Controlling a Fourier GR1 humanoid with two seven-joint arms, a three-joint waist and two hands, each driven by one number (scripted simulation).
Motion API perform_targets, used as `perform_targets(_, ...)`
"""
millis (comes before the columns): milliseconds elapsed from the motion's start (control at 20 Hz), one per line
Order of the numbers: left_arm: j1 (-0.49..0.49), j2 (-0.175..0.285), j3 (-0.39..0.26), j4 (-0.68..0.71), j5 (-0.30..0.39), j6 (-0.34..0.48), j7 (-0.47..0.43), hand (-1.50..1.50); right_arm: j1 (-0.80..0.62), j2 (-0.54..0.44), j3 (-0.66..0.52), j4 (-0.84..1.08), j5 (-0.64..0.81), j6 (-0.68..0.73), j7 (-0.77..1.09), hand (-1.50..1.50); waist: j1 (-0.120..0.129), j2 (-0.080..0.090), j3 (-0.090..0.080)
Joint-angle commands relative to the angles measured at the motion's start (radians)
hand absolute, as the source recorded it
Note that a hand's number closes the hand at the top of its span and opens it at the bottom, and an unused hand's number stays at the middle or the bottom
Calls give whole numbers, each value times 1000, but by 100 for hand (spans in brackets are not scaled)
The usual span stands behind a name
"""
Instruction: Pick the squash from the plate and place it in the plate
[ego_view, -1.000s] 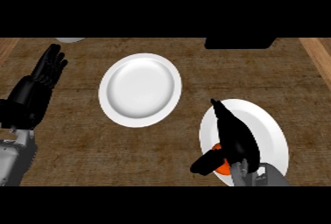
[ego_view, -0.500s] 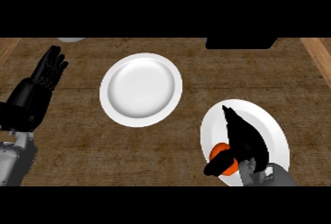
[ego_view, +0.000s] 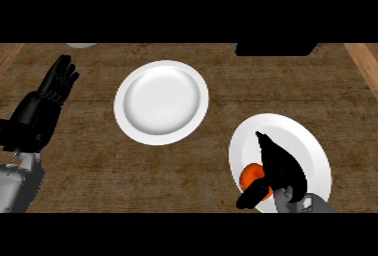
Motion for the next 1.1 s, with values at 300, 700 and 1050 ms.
perform_targets(300,-18,-24,14,46,-17,-34,-37,0,53,53,5,103,55,44,123,-150,0,3,0)
perform_targets(700,-8,-35,33,-2,-45,-29,11,0,71,46,37,104,282,-71,-23,150,2,0,1)
perform_targets(1050,10,-18,70,16,-34,-8,29,0,368,66,40,-15,550,-191,170,150,-79,-25,-3)
